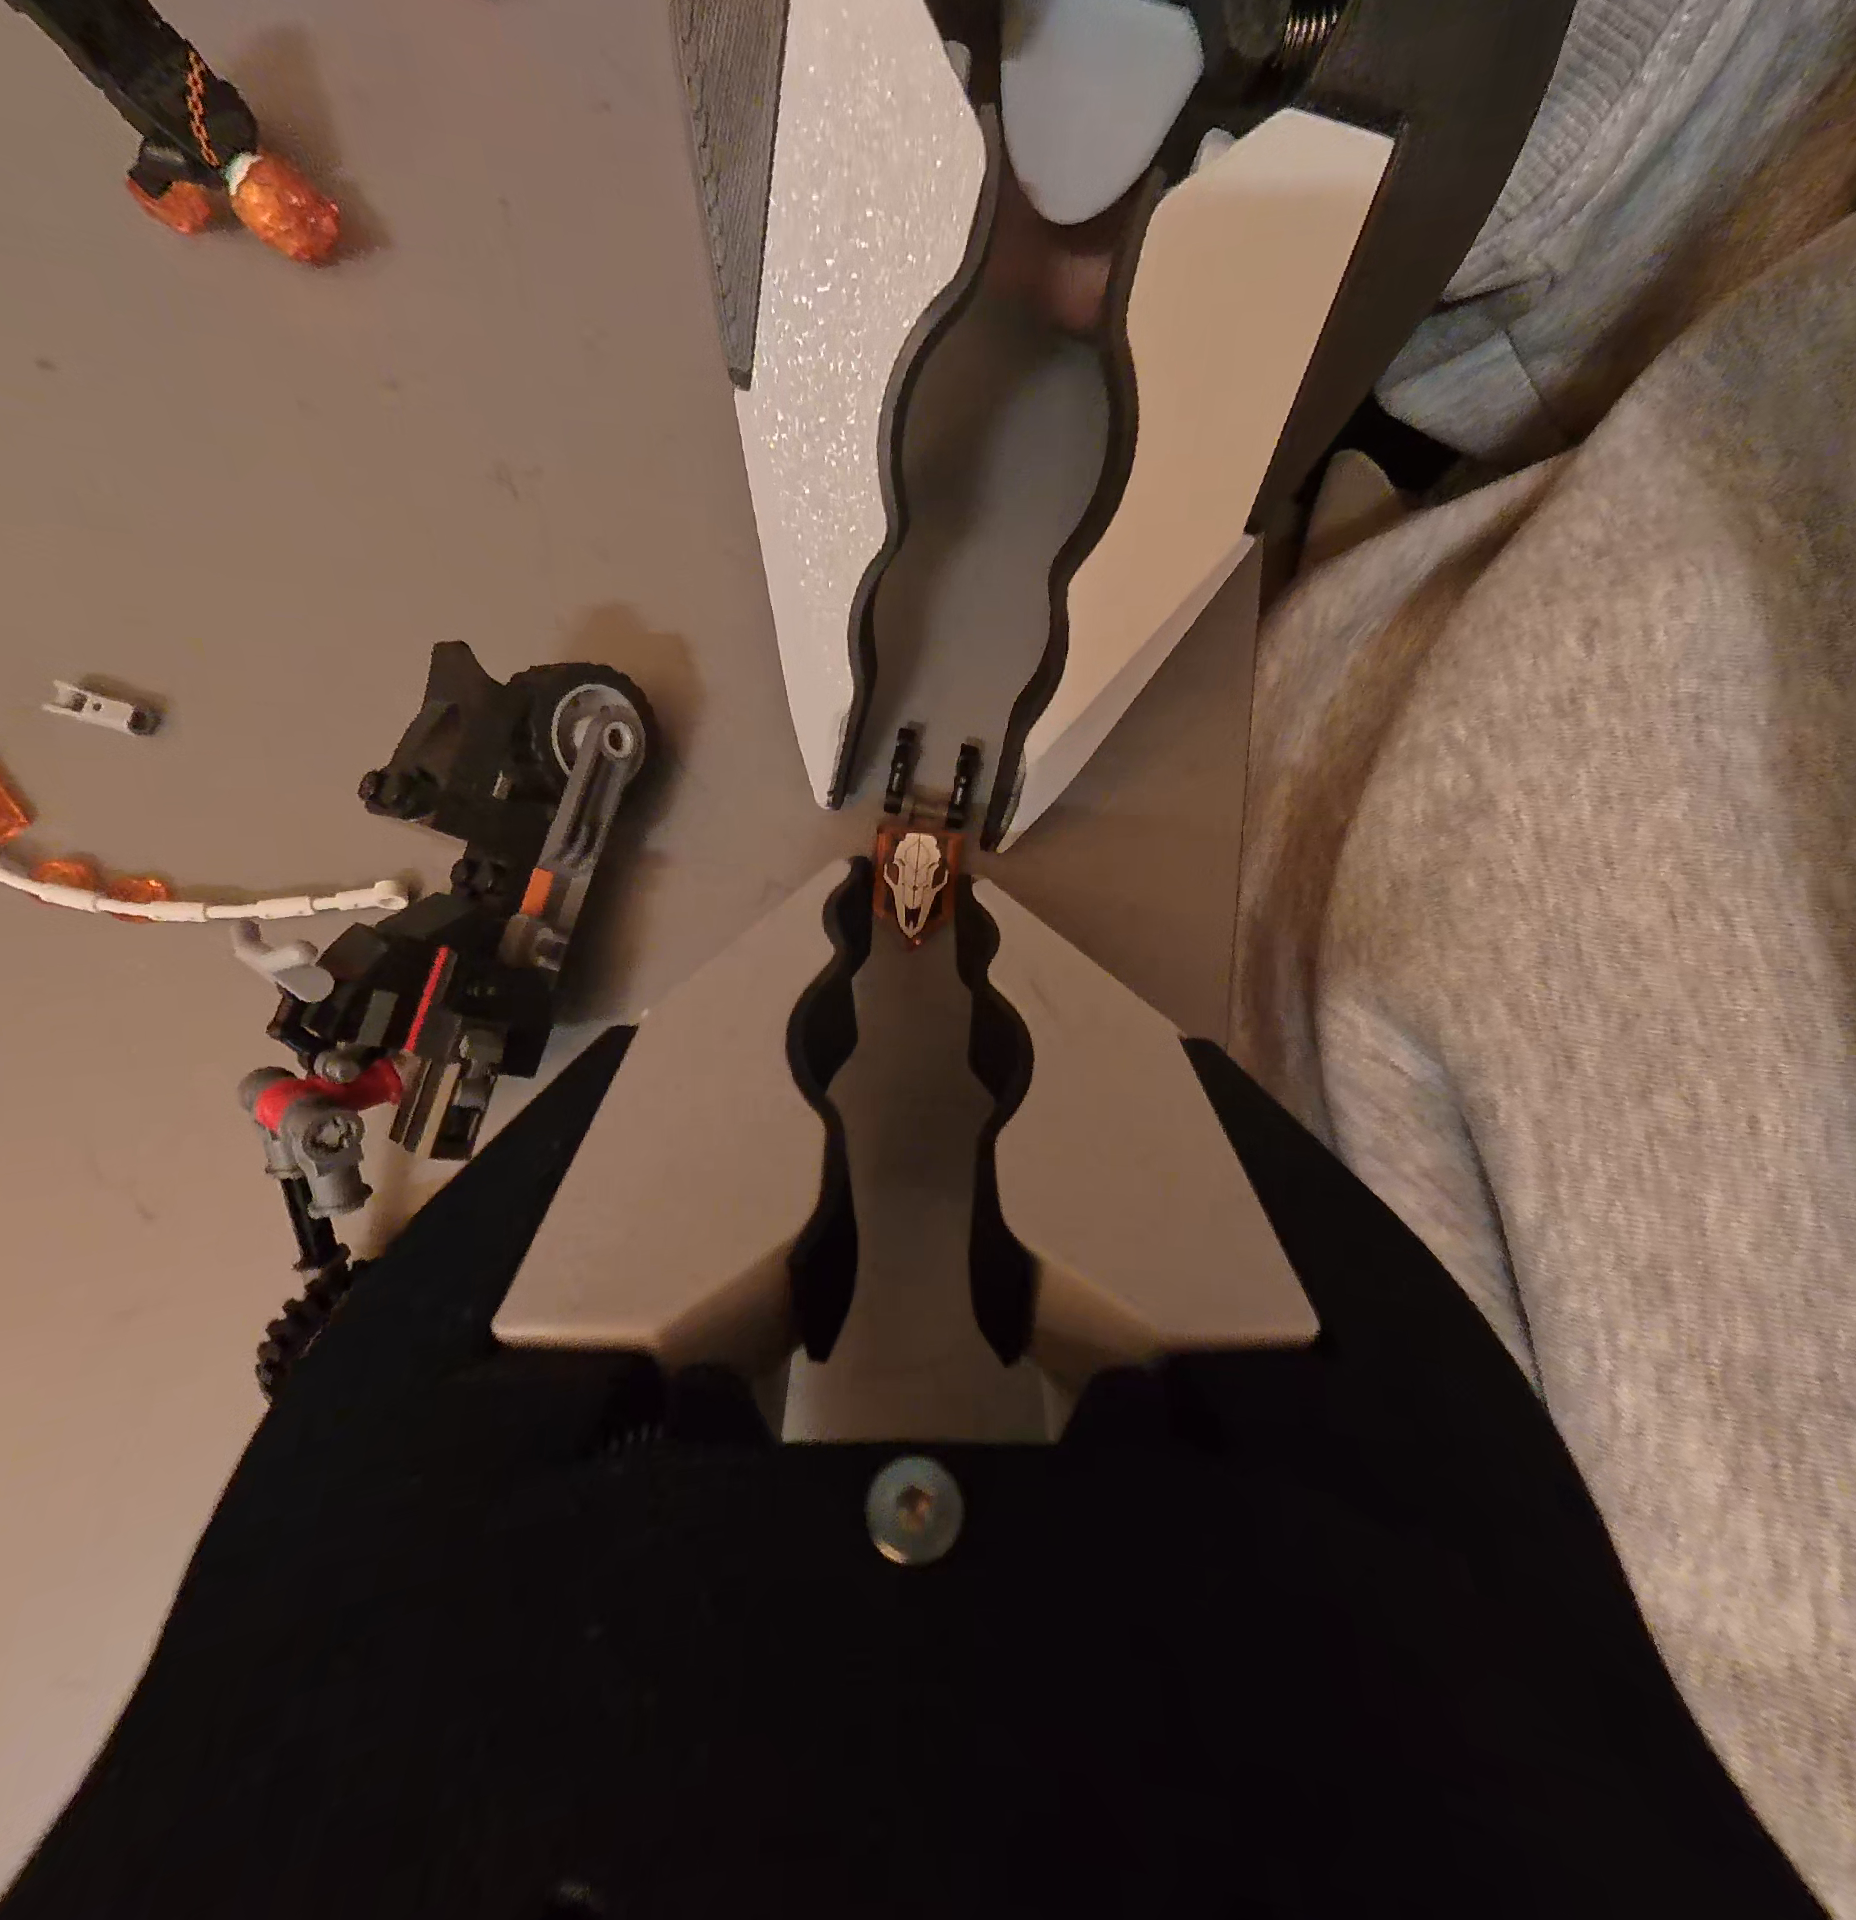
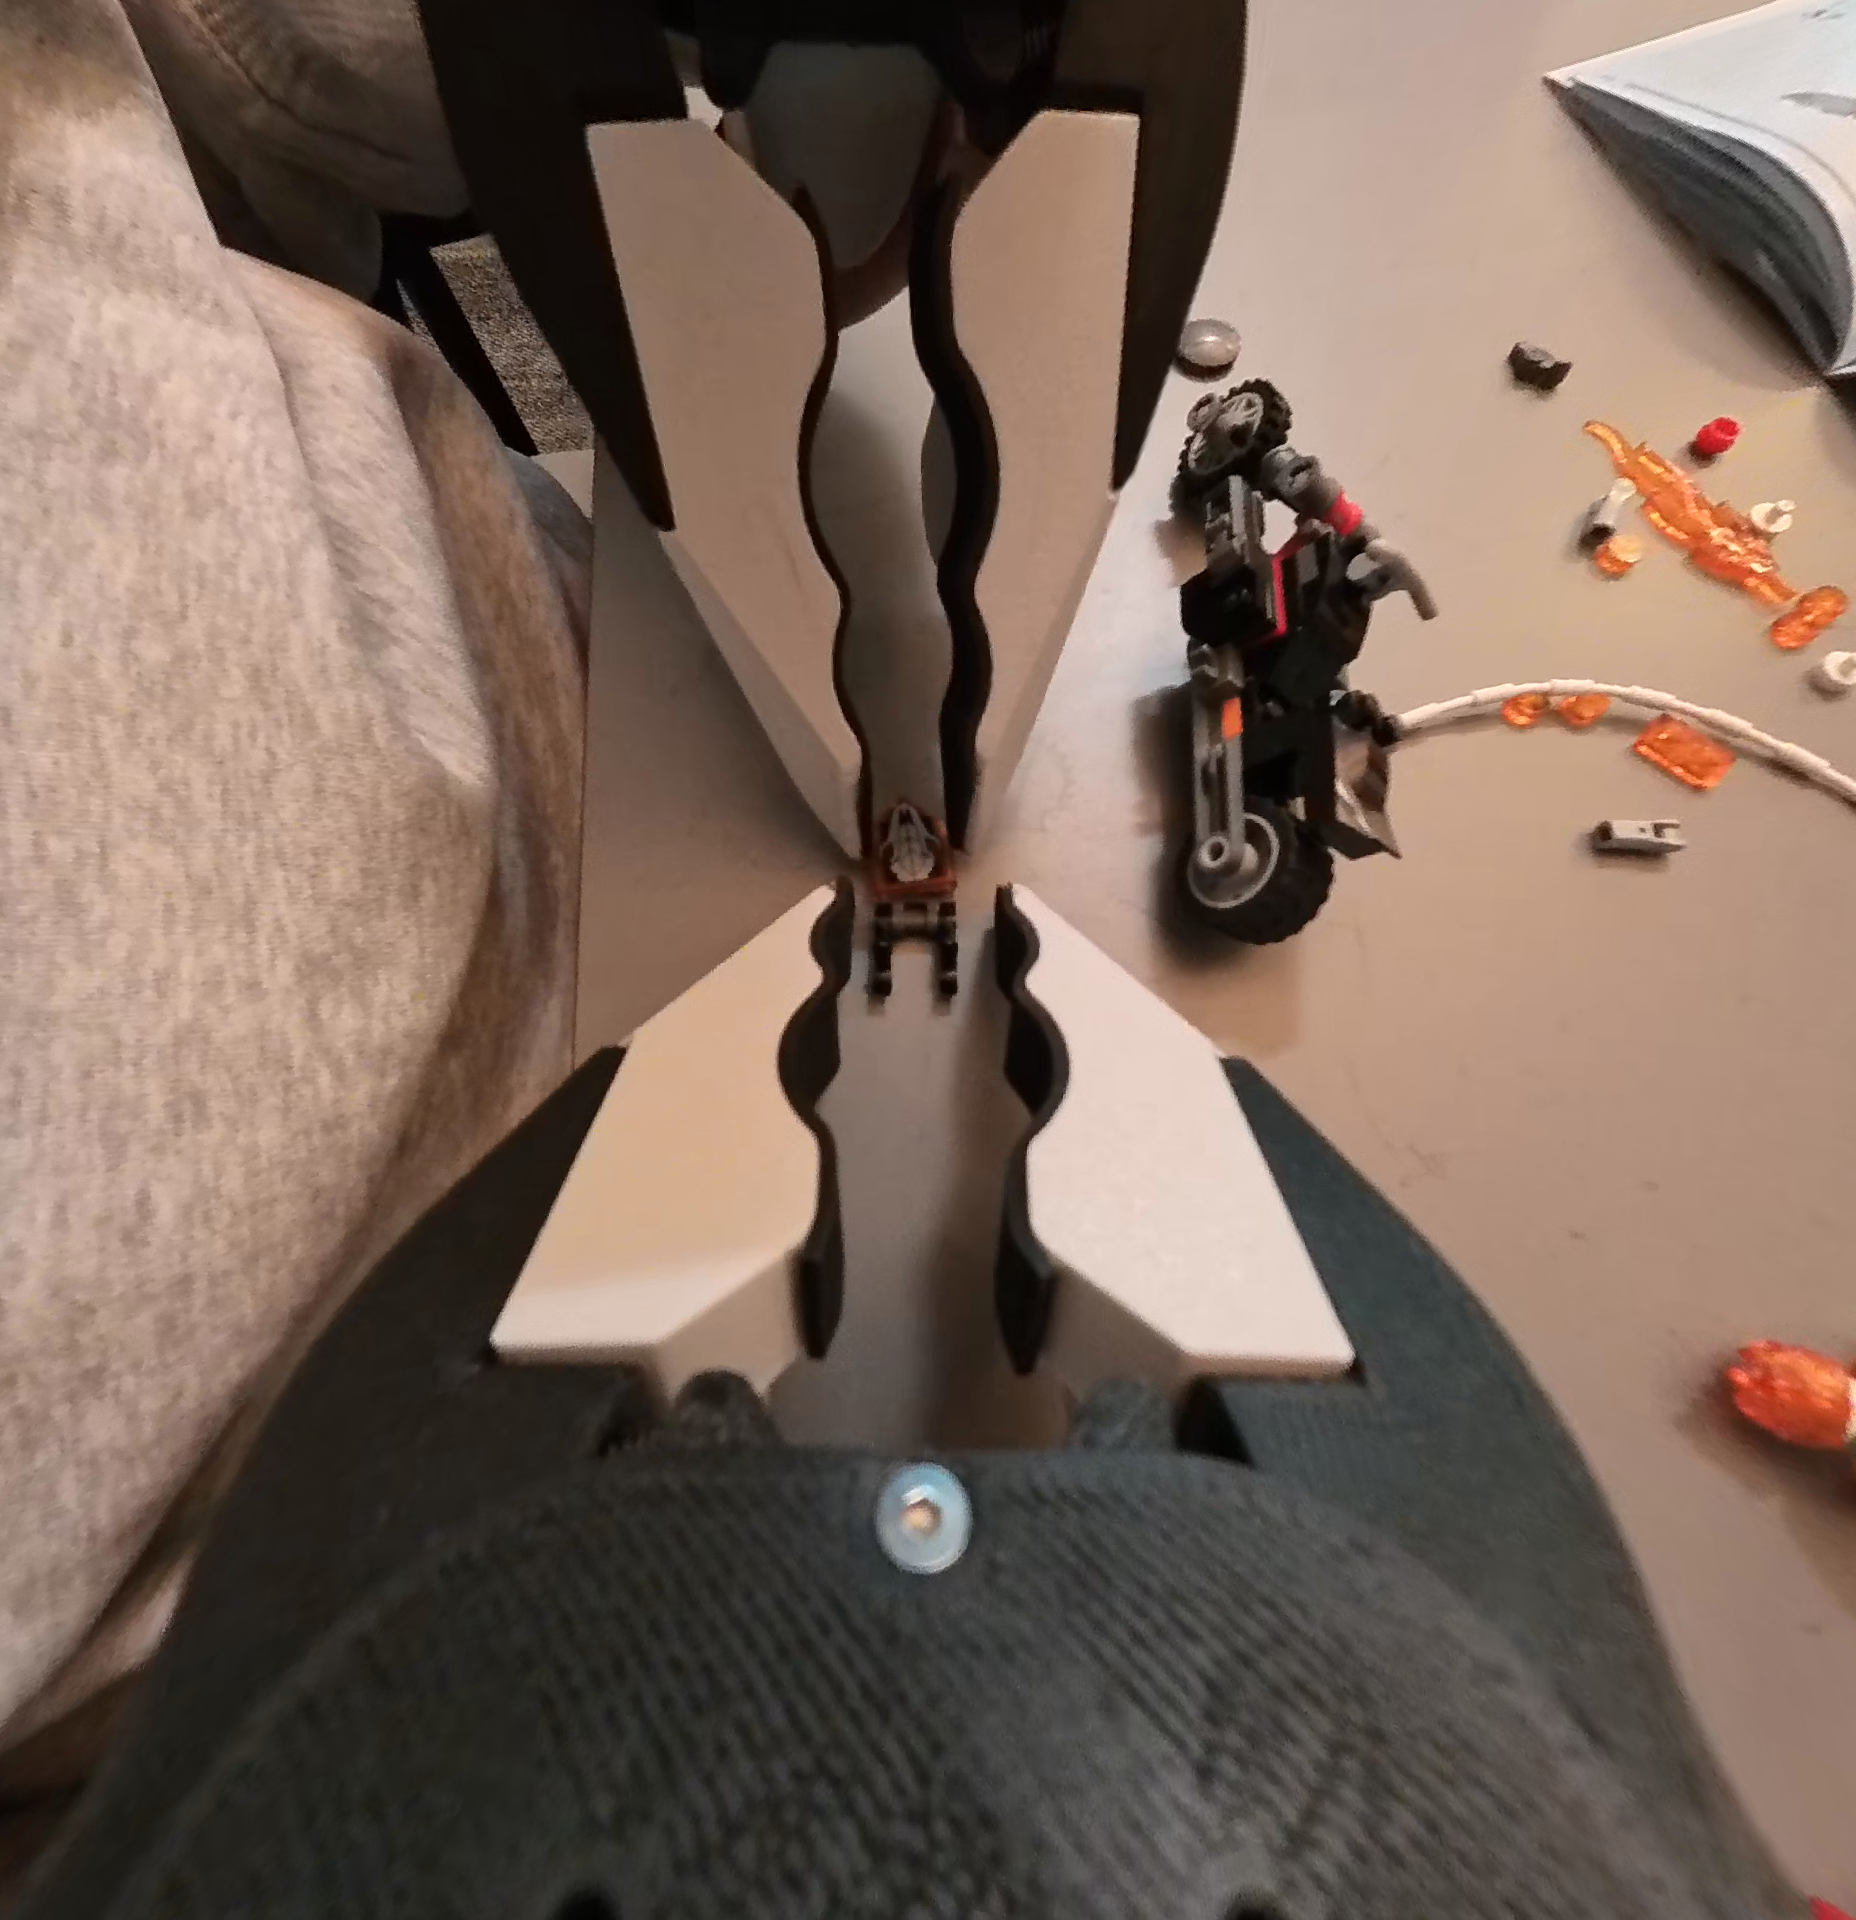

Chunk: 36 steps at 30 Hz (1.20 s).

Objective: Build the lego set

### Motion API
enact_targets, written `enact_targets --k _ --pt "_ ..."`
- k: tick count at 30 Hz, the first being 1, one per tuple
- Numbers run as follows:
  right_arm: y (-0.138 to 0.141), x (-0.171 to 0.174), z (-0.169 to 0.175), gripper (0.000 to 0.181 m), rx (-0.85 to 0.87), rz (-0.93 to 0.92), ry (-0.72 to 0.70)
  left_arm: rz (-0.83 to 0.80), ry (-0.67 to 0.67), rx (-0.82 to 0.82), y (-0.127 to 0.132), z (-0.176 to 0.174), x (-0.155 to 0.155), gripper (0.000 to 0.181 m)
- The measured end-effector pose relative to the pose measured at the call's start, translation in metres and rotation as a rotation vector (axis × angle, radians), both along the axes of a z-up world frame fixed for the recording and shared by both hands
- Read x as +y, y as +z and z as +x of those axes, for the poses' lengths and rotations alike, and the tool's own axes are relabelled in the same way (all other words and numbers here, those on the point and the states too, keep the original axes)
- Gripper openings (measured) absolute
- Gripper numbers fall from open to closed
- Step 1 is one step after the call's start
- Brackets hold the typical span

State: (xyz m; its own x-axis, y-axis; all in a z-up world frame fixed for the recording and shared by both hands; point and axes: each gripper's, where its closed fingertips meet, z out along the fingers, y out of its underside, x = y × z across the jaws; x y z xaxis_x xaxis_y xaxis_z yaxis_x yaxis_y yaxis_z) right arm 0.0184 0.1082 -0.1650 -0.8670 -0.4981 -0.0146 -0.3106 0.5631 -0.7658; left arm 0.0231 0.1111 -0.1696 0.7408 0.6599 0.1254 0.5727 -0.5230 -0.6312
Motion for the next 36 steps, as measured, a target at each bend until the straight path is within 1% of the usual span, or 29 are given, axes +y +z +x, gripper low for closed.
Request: enact_targets --k 4,8,15,21,28,34,36 --pt "0.0033 -0.0010 0.0010 0.022 0.004 -0.024 0.007 -0.007 -0.005 0.000 0.0000 -0.0007 0.0001 0.014" --pt "0.0075 -0.0013 0.0043 0.014 -0.001 -0.052 0.024 -0.007 -0.007 -0.001 0.0001 -0.0010 0.0004 0.014" --pt "0.0047 -0.0006 0.0045 0.000 -0.001 -0.031 0.024 -0.009 -0.004 0.009 -0.0001 -0.0029 -0.0001 0.015" --pt "0.0045 -0.0007 0.0044 0.000 -0.003 -0.028 0.022 0.029 -0.003 0.024 0.0019 -0.0052 0.0008 0.016" --pt "0.0044 -0.0004 0.0020 0.000 -0.029 -0.013 0.009 0.055 -0.022 0.053 0.0041 -0.0066 0.0043 0.007" --pt "0.0045 0.0014 0.0012 0.000 -0.040 -0.007 0.009 0.067 -0.032 0.058 0.0041 -0.0068 0.0072 0.006" --pt "0.0052 0.0028 -0.0003 0.009 -0.023 -0.022 0.011 0.070 -0.032 0.054 0.0041 -0.0065 0.0076 0.006"
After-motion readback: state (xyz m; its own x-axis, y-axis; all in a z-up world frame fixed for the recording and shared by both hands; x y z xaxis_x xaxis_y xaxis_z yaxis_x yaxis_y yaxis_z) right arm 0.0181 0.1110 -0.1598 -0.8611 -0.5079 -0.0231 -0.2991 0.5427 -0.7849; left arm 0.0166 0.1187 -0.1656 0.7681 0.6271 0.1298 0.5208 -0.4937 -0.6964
